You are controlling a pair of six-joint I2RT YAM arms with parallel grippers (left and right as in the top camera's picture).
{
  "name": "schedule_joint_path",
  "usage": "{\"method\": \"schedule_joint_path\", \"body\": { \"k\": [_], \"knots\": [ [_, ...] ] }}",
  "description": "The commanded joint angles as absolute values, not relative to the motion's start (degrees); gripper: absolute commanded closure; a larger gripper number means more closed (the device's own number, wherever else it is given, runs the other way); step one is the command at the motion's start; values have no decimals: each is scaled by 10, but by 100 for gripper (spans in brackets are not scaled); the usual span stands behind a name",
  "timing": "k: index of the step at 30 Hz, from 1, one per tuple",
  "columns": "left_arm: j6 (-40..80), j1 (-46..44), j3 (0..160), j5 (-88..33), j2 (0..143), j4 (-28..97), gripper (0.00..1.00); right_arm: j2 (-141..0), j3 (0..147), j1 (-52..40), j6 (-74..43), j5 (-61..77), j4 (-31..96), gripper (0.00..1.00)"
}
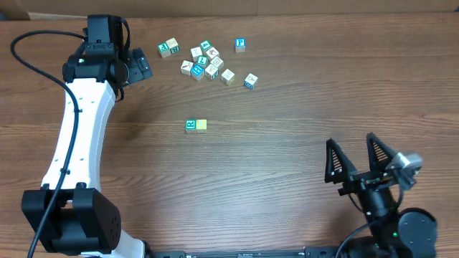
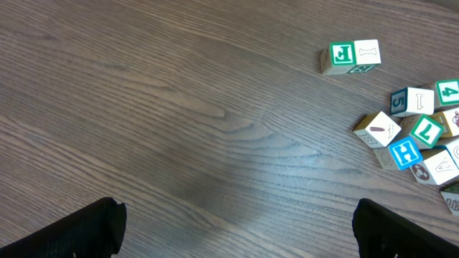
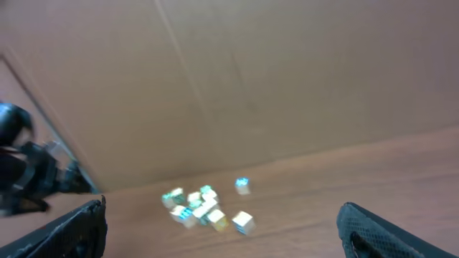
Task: Form a horizontal line
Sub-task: 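Raise the right arm and move the right gripper over the cluster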
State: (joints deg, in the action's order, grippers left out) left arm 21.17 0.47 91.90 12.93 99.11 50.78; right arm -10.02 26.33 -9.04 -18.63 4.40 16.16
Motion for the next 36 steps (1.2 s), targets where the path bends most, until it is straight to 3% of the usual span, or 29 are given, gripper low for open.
{"method": "schedule_joint_path", "body": {
  "k": [1, 23, 36],
  "knots": [
    [209, 4, 920, 139, 993, 507, 0, -172, 361, -89, -215, 84, 178, 0],
    [209, 4, 920, 139, 993, 507, 0, -777, 1081, -89, -190, 117, 639, 0],
    [209, 4, 920, 139, 993, 507, 0, -947, 1119, -89, -211, 123, 667, 0]
  ]
}}
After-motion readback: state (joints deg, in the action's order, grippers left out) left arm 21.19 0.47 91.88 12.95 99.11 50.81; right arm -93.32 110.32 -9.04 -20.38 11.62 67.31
